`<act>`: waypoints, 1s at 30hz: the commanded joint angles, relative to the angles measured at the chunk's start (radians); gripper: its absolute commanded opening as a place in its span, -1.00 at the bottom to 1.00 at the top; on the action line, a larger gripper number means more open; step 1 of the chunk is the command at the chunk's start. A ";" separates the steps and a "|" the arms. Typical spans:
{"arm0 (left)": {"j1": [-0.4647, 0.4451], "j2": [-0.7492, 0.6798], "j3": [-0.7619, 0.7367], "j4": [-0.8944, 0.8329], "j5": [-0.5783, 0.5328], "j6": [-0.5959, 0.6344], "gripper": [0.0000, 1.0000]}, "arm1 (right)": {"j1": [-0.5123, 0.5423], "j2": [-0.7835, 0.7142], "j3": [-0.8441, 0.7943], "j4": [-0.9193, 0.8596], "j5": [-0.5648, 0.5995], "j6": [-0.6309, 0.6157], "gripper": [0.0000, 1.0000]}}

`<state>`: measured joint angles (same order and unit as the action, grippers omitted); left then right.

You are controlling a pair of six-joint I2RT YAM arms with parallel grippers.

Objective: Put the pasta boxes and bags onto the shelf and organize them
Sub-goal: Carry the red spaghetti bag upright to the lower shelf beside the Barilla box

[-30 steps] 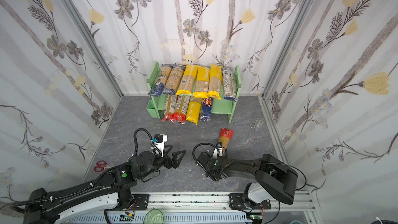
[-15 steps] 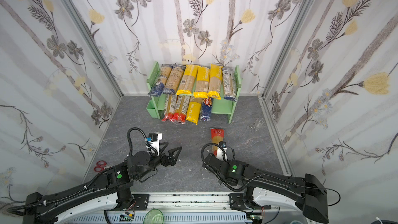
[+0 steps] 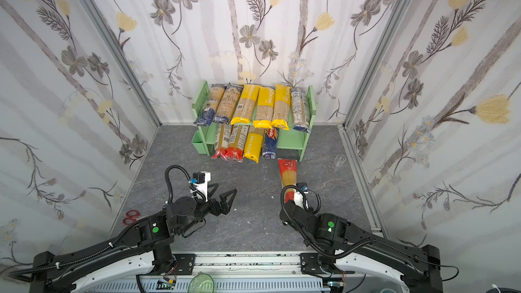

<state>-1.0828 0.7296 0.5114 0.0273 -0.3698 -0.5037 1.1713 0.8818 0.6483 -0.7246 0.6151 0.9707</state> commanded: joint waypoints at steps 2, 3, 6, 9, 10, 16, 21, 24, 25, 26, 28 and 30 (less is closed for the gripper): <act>0.000 0.013 0.009 0.008 -0.036 0.021 1.00 | -0.017 -0.004 0.041 0.095 0.173 -0.077 -0.81; 0.001 0.016 0.010 0.009 -0.034 0.023 1.00 | -0.031 -0.003 0.046 0.105 0.172 -0.096 -0.81; 0.002 0.030 0.020 0.009 -0.033 0.037 1.00 | -0.103 -0.001 0.048 0.171 0.136 -0.179 -0.80; 0.005 0.056 0.036 0.011 -0.037 0.057 1.00 | -0.190 0.010 0.036 0.276 0.076 -0.271 -0.80; 0.006 0.069 0.043 0.011 -0.043 0.065 1.00 | -0.220 0.021 0.036 0.304 0.059 -0.298 -0.80; 0.024 0.131 0.075 0.013 -0.039 0.083 1.00 | -0.390 0.108 0.056 0.463 -0.057 -0.427 -0.81; 0.036 0.144 0.088 0.014 -0.040 0.086 1.00 | -0.462 0.201 0.087 0.546 -0.134 -0.480 -0.81; 0.046 0.153 0.091 0.016 -0.040 0.087 1.00 | -0.502 0.258 0.097 0.602 -0.182 -0.509 -0.81; 0.050 0.159 0.094 0.016 -0.038 0.089 1.00 | -0.515 0.279 0.097 0.629 -0.195 -0.519 -0.81; 0.054 0.167 0.097 0.016 -0.036 0.092 1.00 | -0.526 0.298 0.097 0.648 -0.203 -0.525 -0.82; 0.062 0.189 0.104 0.017 -0.027 0.097 1.00 | -0.553 0.351 0.139 0.693 -0.205 -0.539 -0.82; 0.070 0.212 0.116 0.017 -0.021 0.104 1.00 | -0.578 0.399 0.149 0.732 -0.221 -0.549 -0.83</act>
<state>-1.0199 0.9241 0.6102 0.0269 -0.3908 -0.4183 0.6125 1.2465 0.7700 -0.2420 0.3805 0.4679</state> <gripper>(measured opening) 0.997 0.227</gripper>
